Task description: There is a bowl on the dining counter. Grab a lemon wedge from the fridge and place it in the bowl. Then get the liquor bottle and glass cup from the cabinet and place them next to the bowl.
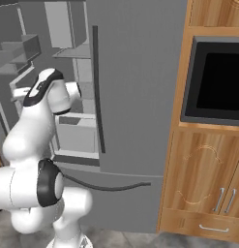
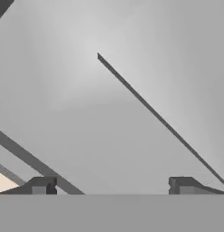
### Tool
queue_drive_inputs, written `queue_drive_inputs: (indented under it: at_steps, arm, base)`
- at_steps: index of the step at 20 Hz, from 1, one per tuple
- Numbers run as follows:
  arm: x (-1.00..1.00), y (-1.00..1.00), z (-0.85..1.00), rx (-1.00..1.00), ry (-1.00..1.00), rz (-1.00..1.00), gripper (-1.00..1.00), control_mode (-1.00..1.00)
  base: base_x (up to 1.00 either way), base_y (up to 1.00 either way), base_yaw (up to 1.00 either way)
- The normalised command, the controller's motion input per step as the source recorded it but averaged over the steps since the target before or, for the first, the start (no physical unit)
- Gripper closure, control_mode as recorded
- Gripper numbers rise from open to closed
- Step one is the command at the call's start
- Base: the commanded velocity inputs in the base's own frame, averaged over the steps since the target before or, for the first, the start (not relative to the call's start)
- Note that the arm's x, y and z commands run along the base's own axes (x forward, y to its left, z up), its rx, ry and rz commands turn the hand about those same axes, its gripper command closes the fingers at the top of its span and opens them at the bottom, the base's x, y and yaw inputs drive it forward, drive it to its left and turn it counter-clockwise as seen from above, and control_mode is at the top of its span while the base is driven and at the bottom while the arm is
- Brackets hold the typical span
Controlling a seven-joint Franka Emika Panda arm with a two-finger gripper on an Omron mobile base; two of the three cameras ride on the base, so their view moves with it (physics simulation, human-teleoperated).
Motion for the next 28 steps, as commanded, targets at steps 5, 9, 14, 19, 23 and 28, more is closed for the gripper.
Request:
queue_drive_inputs:
  at_steps: [5,9,14,19,23,28]
  arm:
    - [-0.02,-0.96,0.18,-0.09,-0.07,-0.20,-1.00,-1.00]
    - [0.00,-0.88,0.09,-0.14,-0.05,-0.30,-1.00,-1.00]
    - [0.00,-0.76,0.01,-0.19,-0.13,-0.32,-1.00,-1.00]
    - [0.00,-0.64,0.00,-0.24,-0.15,-0.33,-1.00,-1.00]
    - [0.18,-0.54,0.00,-0.25,-0.07,-0.35,-1.00,-1.00]
    - [0.50,-0.41,0.01,-0.19,0.00,-0.32,-1.00,-1.00]
  base:
    - [0.00,0.00,0.00]
    - [0.00,0.00,0.00]
    - [0.00,0.00,0.00]
    - [0.00,0.00,0.00]
    - [0.00,0.00,0.00]
    - [0.00,0.00,0.00]
